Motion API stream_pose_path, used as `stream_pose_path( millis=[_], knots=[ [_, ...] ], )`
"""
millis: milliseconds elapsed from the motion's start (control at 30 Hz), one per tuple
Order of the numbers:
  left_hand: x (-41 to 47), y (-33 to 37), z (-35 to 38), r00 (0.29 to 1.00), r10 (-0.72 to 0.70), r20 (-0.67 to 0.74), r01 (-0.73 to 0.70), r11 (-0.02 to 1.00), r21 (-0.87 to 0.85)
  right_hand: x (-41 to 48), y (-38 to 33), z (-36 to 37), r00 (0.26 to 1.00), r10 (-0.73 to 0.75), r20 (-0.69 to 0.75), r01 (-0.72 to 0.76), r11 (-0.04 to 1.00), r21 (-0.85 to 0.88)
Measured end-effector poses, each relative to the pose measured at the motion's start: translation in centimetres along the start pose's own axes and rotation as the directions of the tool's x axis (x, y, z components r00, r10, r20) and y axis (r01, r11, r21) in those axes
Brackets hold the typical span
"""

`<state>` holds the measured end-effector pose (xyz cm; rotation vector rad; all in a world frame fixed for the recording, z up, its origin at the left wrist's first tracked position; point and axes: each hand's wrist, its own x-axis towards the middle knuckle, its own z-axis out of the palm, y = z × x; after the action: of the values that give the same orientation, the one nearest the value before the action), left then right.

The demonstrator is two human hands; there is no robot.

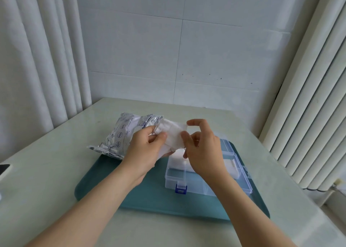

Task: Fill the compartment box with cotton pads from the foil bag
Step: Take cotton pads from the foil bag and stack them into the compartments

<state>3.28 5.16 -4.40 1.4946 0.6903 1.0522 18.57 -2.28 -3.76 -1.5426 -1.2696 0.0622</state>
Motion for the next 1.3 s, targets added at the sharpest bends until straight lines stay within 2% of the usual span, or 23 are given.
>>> stream_pose_path(
  millis=[200, 433, 700, 833, 933, 1033, 1167, 1300],
  knots=[
    [0.0, 0.2, -0.4, 1.0, -0.021, 0.024, 0.022, 0.997, -0.079, -0.1, -0.8, -0.6, 0.998, 0.059, 0.02, -0.06, 0.995, 0.076],
    [0.5, -0.5, -0.9, 1.0, -0.013, 0.002, 0.013, 1.0, 0.0, -0.1, -1.0, -0.8, 0.982, 0.176, 0.069, -0.185, 0.969, 0.166],
    [0.5, -0.4, -0.9, 1.0, -0.015, -0.005, 0.015, 0.999, -0.048, 0.5, -0.3, -1.4, 0.989, 0.144, 0.015, -0.145, 0.978, 0.149],
    [0.6, -0.5, -1.2, 1.0, 0.01, 0.004, -0.01, 0.997, 0.072, 0.4, -1.1, -1.9, 0.978, 0.178, 0.106, -0.204, 0.912, 0.356],
    [0.5, -0.3, -1.1, 0.999, 0.005, 0.037, -0.008, 0.996, 0.093, 0.2, -1.2, -1.8, 0.974, 0.137, 0.182, -0.199, 0.9, 0.388],
    [0.4, -0.3, -1.0, 0.998, -0.001, 0.061, -0.005, 0.996, 0.092, 0.1, -1.2, -1.4, 0.981, 0.114, 0.158, -0.165, 0.915, 0.369],
    [0.4, -0.4, -0.8, 0.998, -0.018, 0.054, 0.014, 0.998, 0.059, 0.0, -0.6, -0.6, 0.997, 0.046, 0.06, -0.058, 0.975, 0.212],
    [0.5, -0.3, -0.8, 0.992, -0.101, 0.071, 0.104, 0.994, -0.037, -0.1, -0.3, -0.3, 1.0, -0.004, 0.013, 0.003, 0.996, 0.084]
  ],
)
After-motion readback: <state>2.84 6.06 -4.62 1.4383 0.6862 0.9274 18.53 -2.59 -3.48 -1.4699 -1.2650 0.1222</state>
